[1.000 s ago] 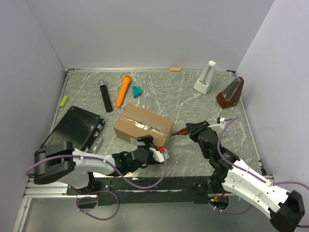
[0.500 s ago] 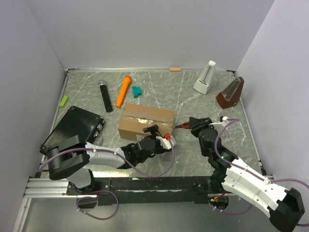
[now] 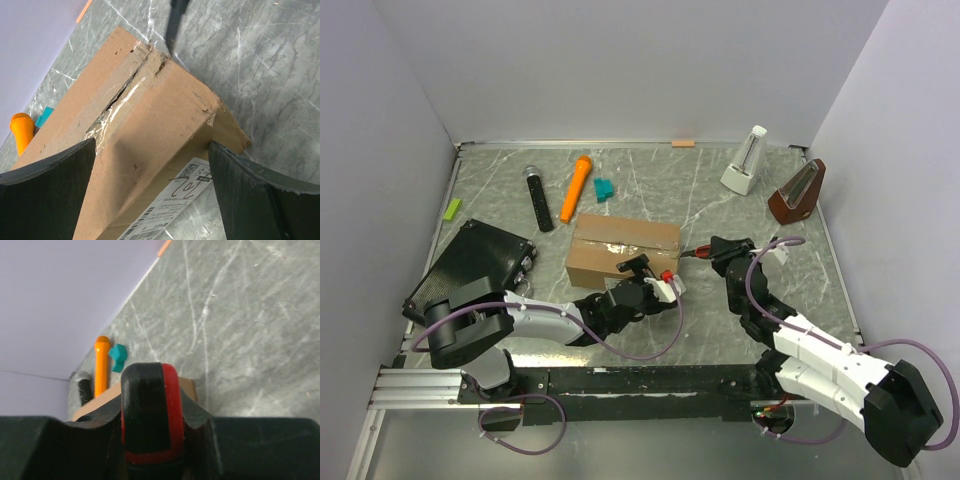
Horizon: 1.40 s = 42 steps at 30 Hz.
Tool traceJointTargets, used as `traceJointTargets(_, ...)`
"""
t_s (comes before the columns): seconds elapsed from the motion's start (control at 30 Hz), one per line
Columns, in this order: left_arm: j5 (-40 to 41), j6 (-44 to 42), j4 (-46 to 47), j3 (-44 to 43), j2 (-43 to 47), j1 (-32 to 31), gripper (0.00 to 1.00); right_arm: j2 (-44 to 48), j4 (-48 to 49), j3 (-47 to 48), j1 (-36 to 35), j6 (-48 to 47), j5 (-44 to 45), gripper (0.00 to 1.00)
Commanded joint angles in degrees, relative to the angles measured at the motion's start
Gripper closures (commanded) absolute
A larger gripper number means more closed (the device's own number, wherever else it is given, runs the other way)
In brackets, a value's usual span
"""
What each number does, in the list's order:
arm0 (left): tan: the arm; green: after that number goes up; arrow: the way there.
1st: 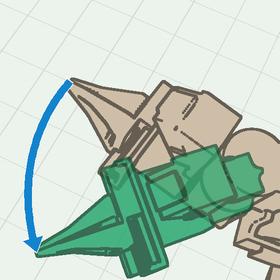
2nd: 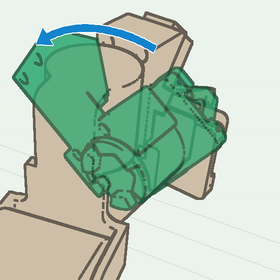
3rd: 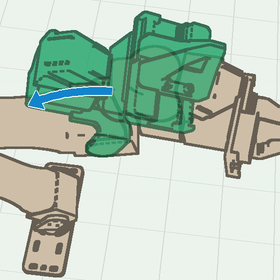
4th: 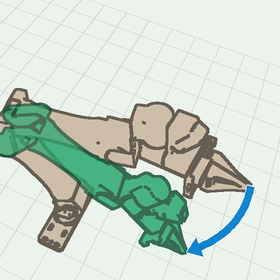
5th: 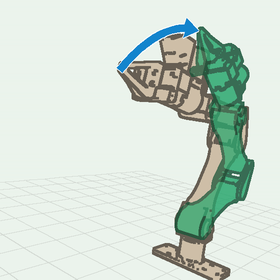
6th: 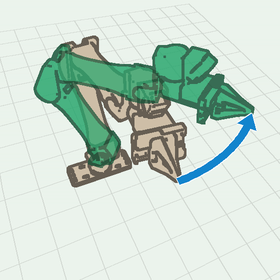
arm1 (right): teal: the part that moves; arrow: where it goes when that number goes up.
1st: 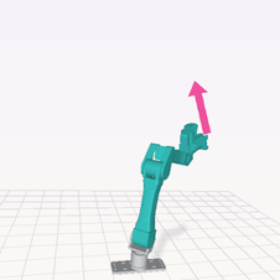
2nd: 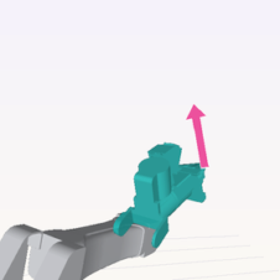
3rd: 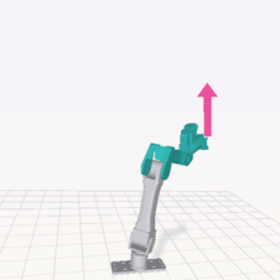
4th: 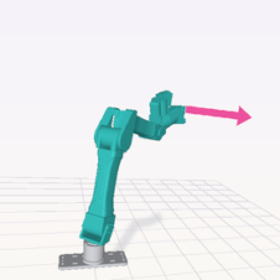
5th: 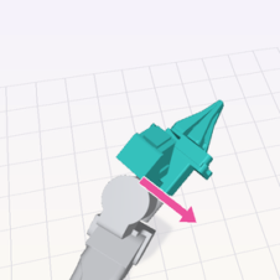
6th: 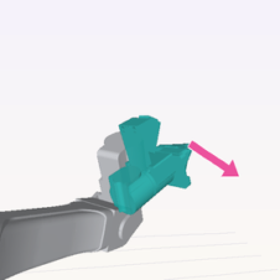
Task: Unpack the express box
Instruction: Cut the express box at the center of the board.
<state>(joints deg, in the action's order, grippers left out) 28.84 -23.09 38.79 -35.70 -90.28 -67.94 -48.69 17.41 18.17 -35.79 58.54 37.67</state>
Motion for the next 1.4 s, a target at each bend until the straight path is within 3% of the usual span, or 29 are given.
traceJointTargets(0.0, 1.39, 1.91, 2.88, -2.35, -0.07, 0.44, 0.02, 0.26, 9.65, -0.86, 0.63, 0.78, 0.21, 1.0)
traceJointTargets(0.53, 2.53, 4.46, 1.03, -3.32, -0.16, 1.14, 0.02, -4.49, 10.99, -0.86, 1.25, 1.66, -4.18, 1.0)
traceJointTargets(0.87, 5.17, 9.73, -0.2, -4.64, -1.92, 3.78, 0.01, -0.36, 5.36, -2.35, 1.25, 1.84, -7.26, 1.0)
traceJointTargets(1.1, 5.0, 10.35, -0.38, -5.25, -2.27, 4.48, 0.01, 0.96, 7.72, -4.02, 1.25, 1.22, -8.84, 1.0)
traceJointTargets(1.37, 3.94, 10.61, -0.2, -3.68, -0.95, 4.49, 0.01, 1.05, 10.0, -3.32, 2.39, -0.71, -3.4, 1.0)
